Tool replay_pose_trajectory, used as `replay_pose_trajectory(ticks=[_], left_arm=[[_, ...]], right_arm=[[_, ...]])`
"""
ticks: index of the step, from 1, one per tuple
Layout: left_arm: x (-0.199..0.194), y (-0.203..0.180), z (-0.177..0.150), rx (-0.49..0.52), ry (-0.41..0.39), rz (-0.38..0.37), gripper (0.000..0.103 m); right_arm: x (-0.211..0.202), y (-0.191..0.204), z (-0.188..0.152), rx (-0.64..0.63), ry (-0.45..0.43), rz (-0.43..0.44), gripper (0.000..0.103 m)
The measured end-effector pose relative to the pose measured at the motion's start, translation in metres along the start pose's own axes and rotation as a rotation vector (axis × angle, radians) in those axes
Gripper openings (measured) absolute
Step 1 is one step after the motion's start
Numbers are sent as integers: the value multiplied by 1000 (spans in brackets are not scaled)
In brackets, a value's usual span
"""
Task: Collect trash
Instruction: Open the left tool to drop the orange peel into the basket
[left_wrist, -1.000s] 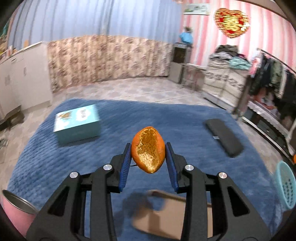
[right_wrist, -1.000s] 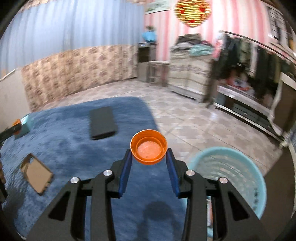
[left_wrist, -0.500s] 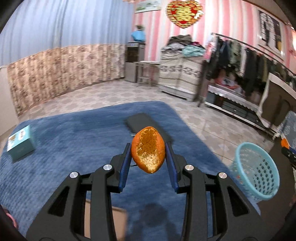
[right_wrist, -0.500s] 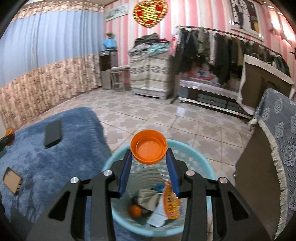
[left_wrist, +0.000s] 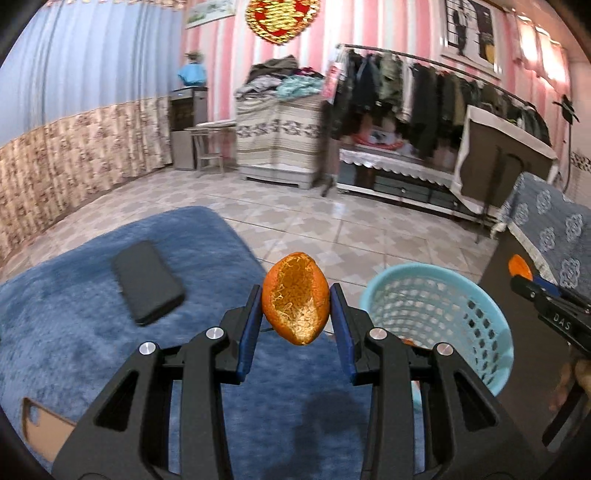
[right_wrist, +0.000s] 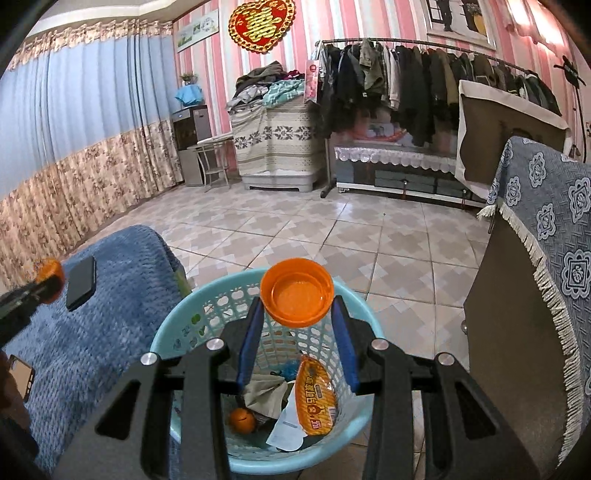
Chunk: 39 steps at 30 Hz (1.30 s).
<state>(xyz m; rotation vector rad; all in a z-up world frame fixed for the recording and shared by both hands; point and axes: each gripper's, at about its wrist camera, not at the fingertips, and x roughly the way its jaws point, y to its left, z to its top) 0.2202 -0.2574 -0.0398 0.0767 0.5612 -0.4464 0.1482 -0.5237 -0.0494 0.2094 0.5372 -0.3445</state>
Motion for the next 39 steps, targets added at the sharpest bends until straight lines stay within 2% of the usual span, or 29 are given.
replay_pose_trajectory(ticks=[5,11,18,23,25,27,29,32,39], left_arm=[[15,-28,-1,37,21,-33,35],[36,-55,-2,75,59,-77,35],[57,-94,-4,155,80,-145,35],[67,-112,-5,194,84,-161,36],[68,-115,-4,208,74,-155,42],[67,-114,-1,209,55,-150,65],[64,-110,4,200,41,-139,76],[60,-98,10,177,25,-119,80],[42,-60,25,130,-39,-5,95]], right_arm=[[2,-8,-4,6,6,-22,38],[6,-19,-9,60,17,-12,38],[15,-21,-11,68,32,-10,38],[18,-28,-13,89,35,-21,38],[19,-30,-12,94,38,-22,38],[22,-30,-14,97,43,-21,38],[24,-28,-15,95,49,-23,38],[24,-28,-14,98,48,-20,38],[35,-13,-15,80,51,0,38]])
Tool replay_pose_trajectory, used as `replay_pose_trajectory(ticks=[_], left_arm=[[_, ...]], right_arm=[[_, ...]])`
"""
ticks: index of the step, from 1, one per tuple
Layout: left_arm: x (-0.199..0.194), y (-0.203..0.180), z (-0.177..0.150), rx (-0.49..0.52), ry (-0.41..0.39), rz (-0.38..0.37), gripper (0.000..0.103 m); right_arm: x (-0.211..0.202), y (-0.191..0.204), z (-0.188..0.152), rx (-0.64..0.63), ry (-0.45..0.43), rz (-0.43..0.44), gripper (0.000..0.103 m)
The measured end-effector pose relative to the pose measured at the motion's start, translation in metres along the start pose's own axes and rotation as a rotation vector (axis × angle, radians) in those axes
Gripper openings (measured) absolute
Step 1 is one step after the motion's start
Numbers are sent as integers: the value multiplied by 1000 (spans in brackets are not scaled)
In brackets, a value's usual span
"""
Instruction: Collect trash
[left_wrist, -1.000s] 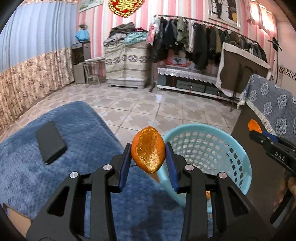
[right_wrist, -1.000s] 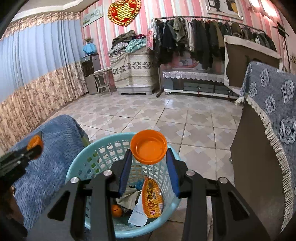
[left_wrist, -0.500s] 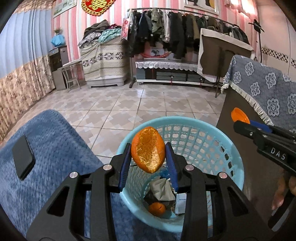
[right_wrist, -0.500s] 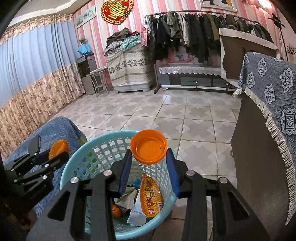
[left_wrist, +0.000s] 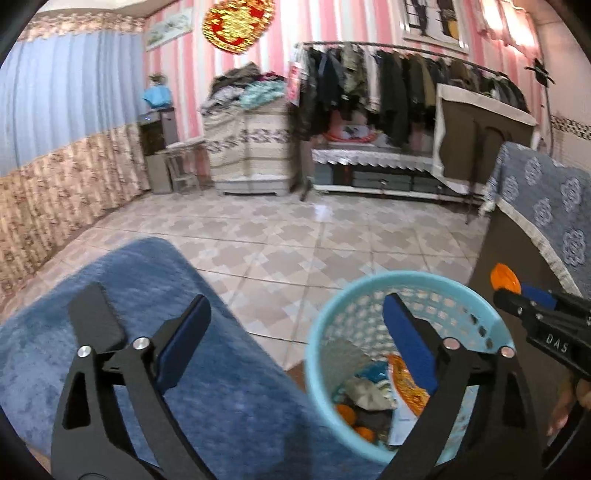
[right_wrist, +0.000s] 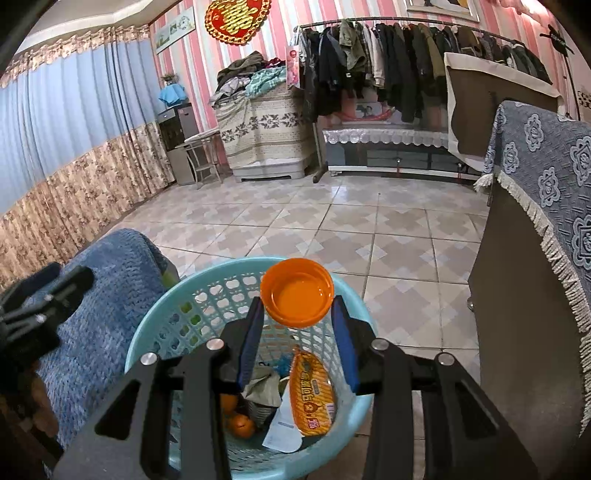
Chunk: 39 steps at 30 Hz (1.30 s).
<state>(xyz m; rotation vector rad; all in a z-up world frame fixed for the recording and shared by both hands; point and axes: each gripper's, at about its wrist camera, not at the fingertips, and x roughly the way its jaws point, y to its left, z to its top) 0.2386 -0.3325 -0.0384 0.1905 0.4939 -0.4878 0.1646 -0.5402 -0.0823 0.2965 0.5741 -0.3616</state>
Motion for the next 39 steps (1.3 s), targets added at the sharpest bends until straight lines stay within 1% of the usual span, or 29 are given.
replay_pose_trajectory(ticks=[2,7,10,11,12,14,16,18,19,21,22,23,26,29,31,36,39], left_arm=[[-8,12,2,-20,-16,32,97],[-25,31,-1,-50,-30,89,98],[-35,44,-5,-82,-30,106,97],[-39,49,-7,-94,-27,112,98],[-42,52,-8,-100,-25,117,98],[-50,63,-10,-115,-27,140,98],[-59,72,-11,-127,-34,164,98],[-70,80,-12,-141,-45,183,98],[-74,84,-13,-147,-49,191,98],[-84,92,-14,-161,-51,208,98],[-89,94,-16,-165,-52,214,98],[-95,97,-19,-170,-54,226,98],[-109,105,-27,-180,-47,250,98],[-124,113,-38,-194,-28,264,98],[-137,117,-46,-207,-31,284,98],[-168,130,-63,-232,-38,317,98],[-182,135,-73,-231,-20,330,98]], right_arm=[[6,7,-2,-6,4,4,38],[21,23,-6,-19,25,6,38],[26,32,-8,-35,38,7,38],[28,32,-9,-35,43,7,40],[29,33,-9,-32,49,9,44],[32,33,-9,-26,57,9,67],[33,35,-10,-29,66,10,73],[33,36,-10,-41,70,-11,80],[33,38,-11,-48,72,-22,85],[30,38,-12,-55,70,-25,88],[29,40,-12,-63,67,-32,93],[27,40,-11,-69,61,-38,96],[20,46,-10,-96,45,-46,99],[12,52,-12,-116,25,-48,99],[5,55,-15,-126,22,-38,99],[-20,74,-28,-158,10,28,99],[-39,89,-35,-154,-15,68,99]])
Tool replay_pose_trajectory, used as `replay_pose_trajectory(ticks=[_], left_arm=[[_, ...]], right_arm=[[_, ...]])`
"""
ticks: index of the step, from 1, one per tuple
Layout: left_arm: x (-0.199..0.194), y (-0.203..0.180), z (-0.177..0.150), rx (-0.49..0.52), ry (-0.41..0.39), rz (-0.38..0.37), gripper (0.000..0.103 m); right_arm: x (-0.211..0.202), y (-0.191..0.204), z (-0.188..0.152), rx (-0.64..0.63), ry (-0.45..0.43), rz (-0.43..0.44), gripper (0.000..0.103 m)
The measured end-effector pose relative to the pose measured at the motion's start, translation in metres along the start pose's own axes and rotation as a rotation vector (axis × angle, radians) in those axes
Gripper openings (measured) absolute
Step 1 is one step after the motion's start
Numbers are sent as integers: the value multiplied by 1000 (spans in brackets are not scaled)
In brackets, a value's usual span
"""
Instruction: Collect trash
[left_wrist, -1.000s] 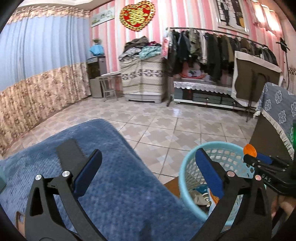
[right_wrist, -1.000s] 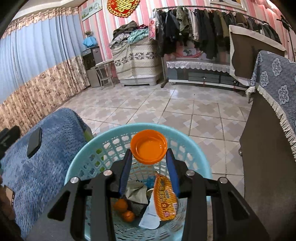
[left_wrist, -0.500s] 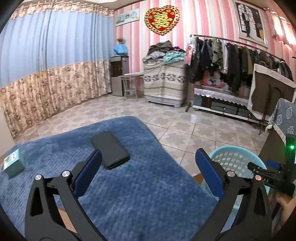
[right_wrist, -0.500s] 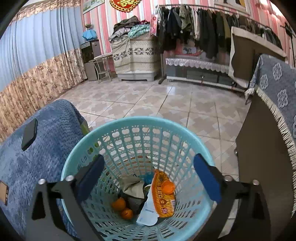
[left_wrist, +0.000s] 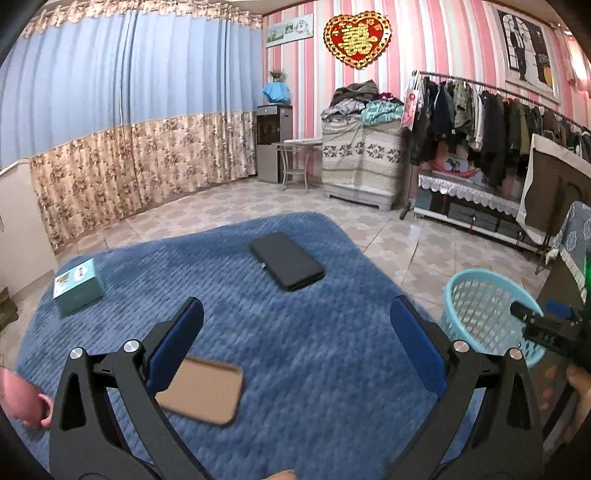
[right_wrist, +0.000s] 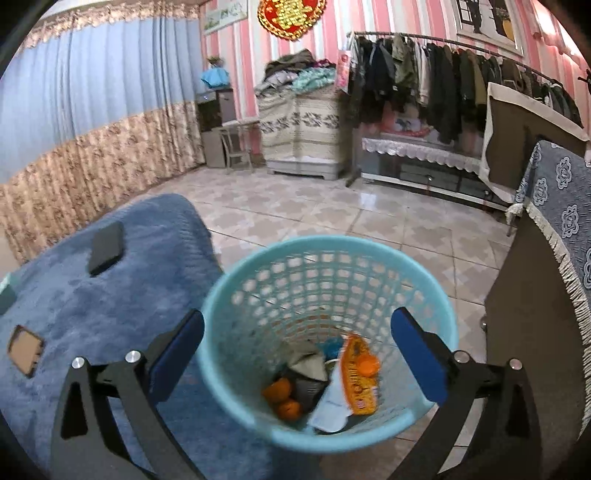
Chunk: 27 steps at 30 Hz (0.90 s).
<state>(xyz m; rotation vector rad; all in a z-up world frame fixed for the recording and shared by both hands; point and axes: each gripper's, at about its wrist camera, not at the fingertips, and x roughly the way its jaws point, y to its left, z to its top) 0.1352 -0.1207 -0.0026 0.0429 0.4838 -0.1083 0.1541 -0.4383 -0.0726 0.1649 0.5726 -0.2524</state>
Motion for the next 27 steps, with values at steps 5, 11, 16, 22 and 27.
replay_pose_trajectory(ticks=[5,11,16,22,27], left_arm=[[-21,14,-13,5,-1,5,98],[-40,30,-32,-21,-11,32,98],[-55,43,-44,-38,-16,39,98],[-68,50,-50,-66,-35,51,98],[-77,53,-56,-73,-54,59,98]], right_arm=[[-20,25,-13,4,-13,35,99],[-45,44,-29,7,-42,71,99],[-66,51,-37,16,-66,104,99],[-84,72,-48,-53,-75,146,99],[-101,93,-56,-123,-96,188,99]])
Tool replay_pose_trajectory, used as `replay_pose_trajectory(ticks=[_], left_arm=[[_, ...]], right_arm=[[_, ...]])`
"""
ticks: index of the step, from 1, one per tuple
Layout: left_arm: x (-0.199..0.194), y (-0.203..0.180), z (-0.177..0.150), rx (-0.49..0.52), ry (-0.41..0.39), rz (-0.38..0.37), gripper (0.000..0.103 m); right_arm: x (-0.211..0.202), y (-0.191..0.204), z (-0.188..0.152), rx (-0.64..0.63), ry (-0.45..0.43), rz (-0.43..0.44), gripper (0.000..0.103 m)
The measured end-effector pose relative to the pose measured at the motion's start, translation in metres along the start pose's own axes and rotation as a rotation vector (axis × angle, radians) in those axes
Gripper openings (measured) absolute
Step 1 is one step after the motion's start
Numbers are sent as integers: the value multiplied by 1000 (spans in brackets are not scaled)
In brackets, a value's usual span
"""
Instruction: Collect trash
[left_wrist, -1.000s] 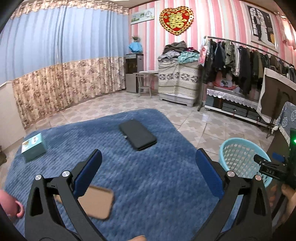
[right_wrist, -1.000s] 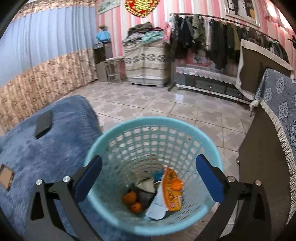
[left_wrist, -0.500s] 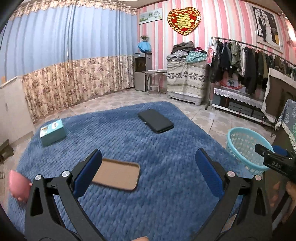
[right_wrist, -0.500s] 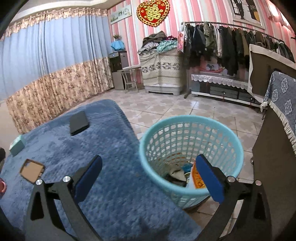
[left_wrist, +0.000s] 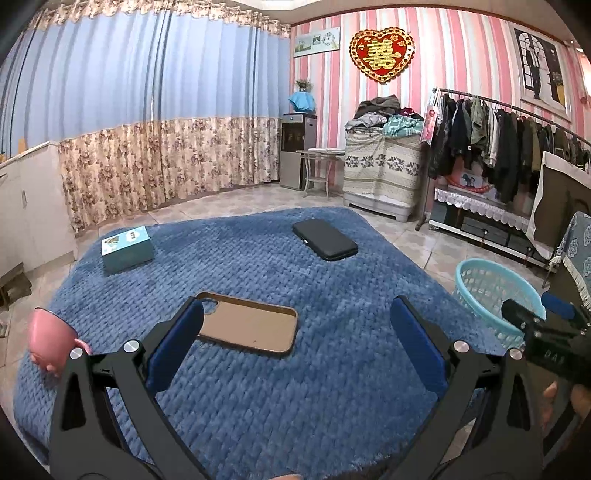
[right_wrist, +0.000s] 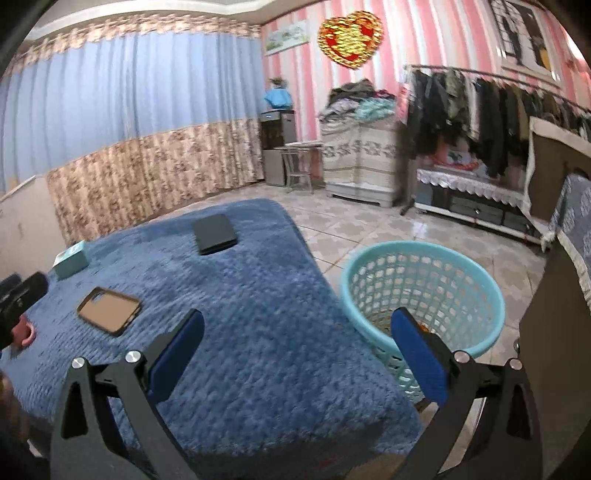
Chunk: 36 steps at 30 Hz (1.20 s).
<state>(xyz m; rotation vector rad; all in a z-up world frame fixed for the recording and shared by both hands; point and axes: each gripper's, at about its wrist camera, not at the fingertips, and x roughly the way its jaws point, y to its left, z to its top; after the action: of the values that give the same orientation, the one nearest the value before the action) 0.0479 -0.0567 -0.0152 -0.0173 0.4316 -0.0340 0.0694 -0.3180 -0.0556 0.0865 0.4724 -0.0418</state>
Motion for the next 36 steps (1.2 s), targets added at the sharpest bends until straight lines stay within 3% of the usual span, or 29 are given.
replay_pose_trajectory(ticks=[13,36], left_arm=[[-4,9,-9,-29,-18,14,98],[-4,4,-15,-11,-39,30,98]], right_arm=[[-24,15,0,-55,-75,45,99],[-24,19,0,-62,-97,72,99]])
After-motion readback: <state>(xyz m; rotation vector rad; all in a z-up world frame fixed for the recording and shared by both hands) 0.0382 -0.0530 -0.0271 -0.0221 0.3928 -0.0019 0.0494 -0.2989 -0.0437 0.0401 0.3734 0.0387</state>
